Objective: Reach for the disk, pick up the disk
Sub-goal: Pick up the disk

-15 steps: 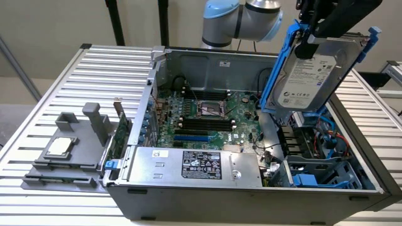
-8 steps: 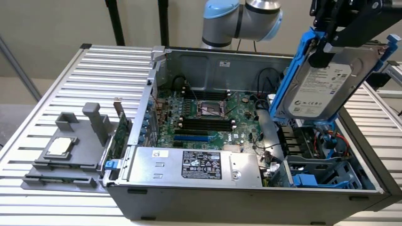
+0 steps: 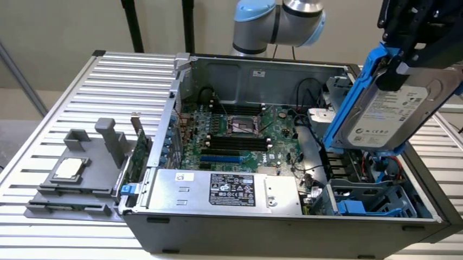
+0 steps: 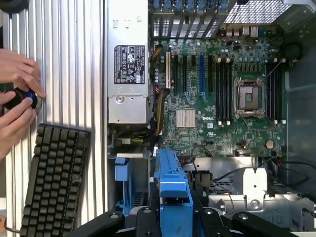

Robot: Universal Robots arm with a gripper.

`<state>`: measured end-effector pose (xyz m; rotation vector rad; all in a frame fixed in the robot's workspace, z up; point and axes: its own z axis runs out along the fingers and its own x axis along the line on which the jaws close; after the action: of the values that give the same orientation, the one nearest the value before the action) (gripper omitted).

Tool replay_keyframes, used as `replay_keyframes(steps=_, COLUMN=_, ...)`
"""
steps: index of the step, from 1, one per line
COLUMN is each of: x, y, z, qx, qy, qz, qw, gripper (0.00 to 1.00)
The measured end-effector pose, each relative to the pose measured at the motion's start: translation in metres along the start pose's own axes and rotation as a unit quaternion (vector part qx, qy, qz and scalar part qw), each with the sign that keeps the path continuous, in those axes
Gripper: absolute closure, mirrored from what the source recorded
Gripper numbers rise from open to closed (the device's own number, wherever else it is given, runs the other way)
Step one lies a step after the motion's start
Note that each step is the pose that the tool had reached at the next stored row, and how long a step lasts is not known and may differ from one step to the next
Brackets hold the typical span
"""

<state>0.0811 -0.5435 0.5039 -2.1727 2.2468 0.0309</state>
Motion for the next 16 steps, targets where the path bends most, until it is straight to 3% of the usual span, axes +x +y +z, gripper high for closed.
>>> replay_keyframes(steps=8, x=0.021, y=-0.0168, z=-0.0005, qx=0.0000, qy=-0.0001, qz=0.000, qw=1.0000, gripper=0.67)
replay_keyframes(steps=16, x=0.032, y=-0.0332, z=0.0001, qx=0.0000, qy=-0.0003, qz=0.000, qw=1.0000, gripper=0.67)
